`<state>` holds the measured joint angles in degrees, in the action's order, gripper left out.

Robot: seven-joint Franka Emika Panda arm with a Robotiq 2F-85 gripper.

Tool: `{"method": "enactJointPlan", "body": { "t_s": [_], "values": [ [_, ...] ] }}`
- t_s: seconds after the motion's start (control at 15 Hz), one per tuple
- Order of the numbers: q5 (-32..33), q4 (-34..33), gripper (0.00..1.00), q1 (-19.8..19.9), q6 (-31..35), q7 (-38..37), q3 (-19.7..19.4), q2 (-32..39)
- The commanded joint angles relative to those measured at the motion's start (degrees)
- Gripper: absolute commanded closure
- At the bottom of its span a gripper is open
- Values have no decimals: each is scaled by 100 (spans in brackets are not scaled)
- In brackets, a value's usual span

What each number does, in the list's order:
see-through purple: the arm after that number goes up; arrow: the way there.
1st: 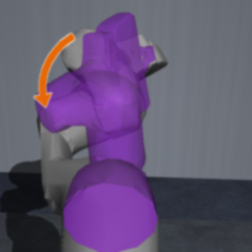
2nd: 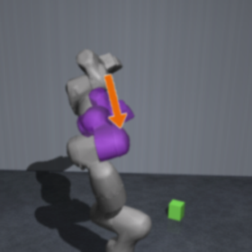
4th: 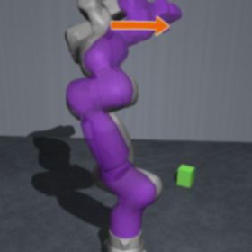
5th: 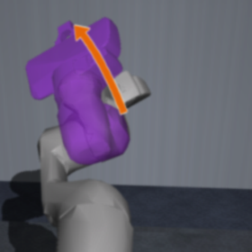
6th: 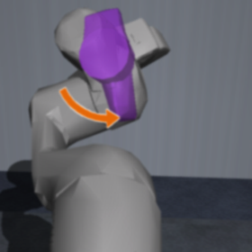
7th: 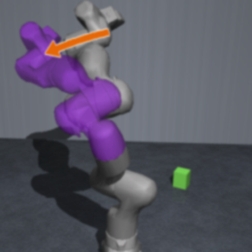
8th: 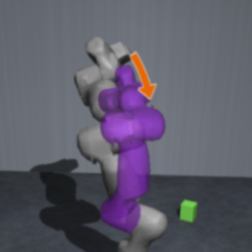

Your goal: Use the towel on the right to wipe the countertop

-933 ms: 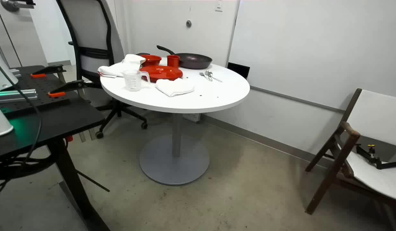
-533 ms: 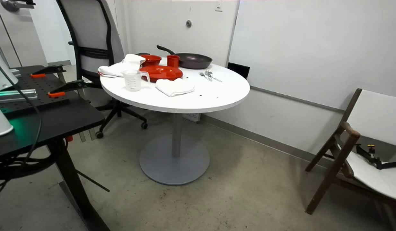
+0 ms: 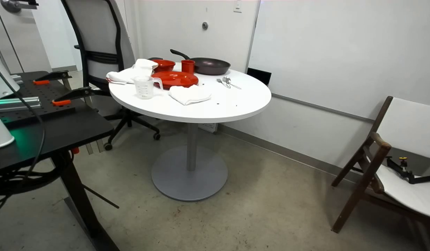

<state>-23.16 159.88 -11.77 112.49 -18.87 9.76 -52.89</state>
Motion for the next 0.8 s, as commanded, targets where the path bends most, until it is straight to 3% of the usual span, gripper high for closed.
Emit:
{"method": "enactJointPlan", "body": {
  "t_s": [0.0,0.4,0.73],
  "values": [
    [-67,-18,0,91,-49,60,67,-1],
    [-229,-21,0,171,292,32,55,326],
    [-1,-160,0,547,1013,131,-64,1008]
  ]
}}
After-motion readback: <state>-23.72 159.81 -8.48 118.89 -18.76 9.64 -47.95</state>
